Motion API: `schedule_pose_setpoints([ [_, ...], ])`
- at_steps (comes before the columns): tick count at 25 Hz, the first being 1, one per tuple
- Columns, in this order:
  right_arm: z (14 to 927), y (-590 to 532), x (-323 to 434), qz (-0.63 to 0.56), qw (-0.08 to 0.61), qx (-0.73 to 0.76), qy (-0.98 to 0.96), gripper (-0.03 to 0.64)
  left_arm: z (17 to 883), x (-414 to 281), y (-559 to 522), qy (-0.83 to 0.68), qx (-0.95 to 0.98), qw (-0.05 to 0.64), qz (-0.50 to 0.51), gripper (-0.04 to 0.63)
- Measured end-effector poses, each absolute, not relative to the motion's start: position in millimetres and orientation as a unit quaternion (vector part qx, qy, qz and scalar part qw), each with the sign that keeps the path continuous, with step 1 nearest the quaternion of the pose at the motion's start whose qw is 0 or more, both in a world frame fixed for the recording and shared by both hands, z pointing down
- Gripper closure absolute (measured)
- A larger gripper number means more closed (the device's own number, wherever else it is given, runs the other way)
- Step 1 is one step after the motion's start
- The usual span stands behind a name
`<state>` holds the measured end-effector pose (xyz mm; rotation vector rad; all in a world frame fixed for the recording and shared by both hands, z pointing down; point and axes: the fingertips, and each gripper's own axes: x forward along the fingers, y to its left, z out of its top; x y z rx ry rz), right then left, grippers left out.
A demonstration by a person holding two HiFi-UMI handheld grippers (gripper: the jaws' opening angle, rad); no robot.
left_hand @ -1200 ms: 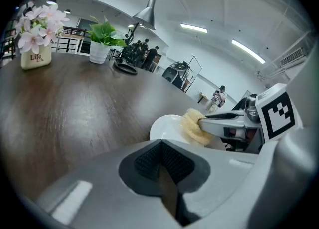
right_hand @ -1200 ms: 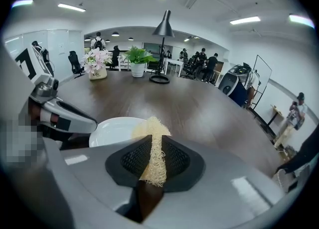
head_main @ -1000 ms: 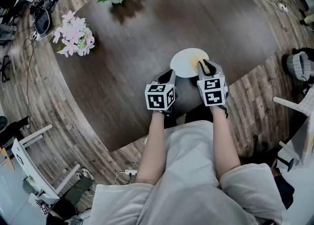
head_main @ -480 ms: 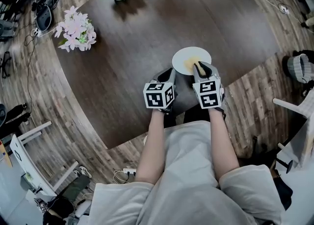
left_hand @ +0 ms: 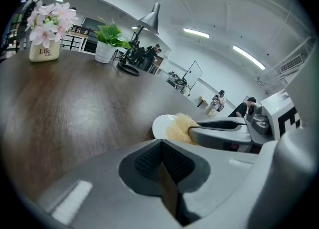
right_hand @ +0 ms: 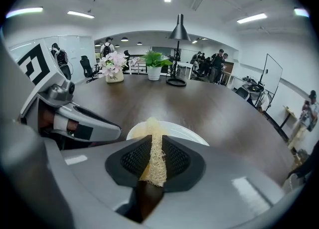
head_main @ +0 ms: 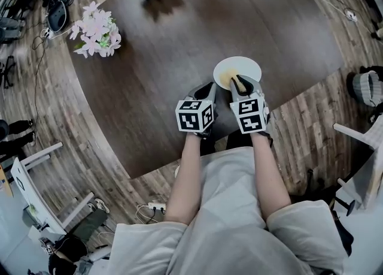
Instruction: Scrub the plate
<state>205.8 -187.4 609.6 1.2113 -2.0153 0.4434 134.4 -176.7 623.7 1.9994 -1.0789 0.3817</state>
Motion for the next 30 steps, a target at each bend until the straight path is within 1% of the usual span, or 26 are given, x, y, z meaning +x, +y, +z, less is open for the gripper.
schedule_pose_setpoints([
  [14, 610.9, -192.5, 185.5, 0.163, 0.367, 0.452, -0.796, 0.532, 619.0, 134.4, -176.0, -0.427, 0.796, 0.406, 0.136, 0.595],
  [30, 614.1, -218.8, 164.3, 0.149, 0.371, 0.43, -0.809, 0.534, 624.4, 140.7, -174.0, -0.41, 0.8, 0.403, 0.17, 0.595],
])
